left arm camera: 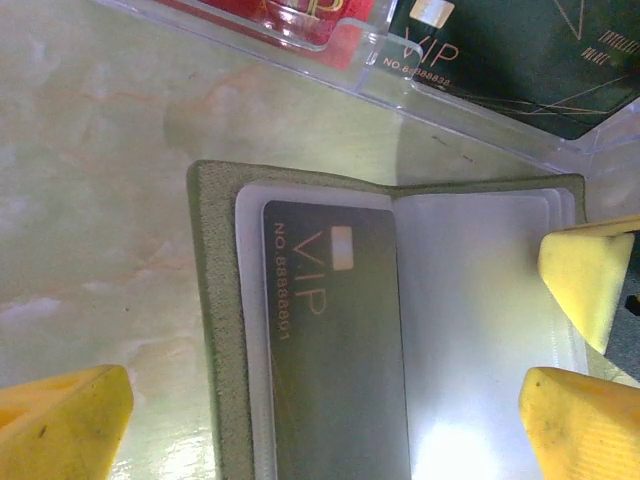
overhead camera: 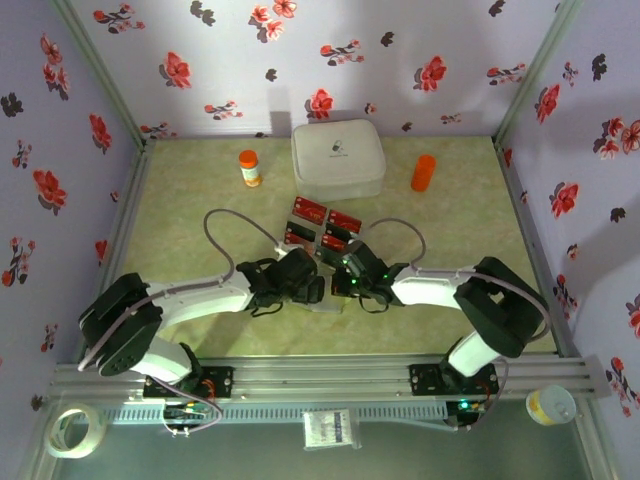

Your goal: Put the credit cards into the card holder

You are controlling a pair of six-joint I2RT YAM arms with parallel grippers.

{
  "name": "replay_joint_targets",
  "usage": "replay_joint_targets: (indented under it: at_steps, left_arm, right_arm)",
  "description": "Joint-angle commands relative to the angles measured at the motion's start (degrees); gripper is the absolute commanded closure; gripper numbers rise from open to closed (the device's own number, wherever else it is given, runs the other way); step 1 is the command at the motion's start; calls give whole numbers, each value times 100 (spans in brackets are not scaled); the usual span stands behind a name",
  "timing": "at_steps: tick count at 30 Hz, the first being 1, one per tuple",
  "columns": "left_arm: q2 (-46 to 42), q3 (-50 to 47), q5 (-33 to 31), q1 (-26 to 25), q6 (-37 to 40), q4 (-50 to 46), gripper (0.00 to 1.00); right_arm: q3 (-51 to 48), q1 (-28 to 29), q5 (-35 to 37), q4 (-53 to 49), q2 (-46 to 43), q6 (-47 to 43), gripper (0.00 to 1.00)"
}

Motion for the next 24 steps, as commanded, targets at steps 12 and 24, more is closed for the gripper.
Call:
replay_joint_targets:
  at_steps: [12, 24]
  left_arm:
    - [111, -322, 60, -32, 6, 336, 0]
    - [-543, -1054, 95, -32, -210, 1262, 0]
  right_arm:
    - [20, -5, -408, 457, 362, 190, 100]
    - [37, 64, -411, 584, 341, 327, 100]
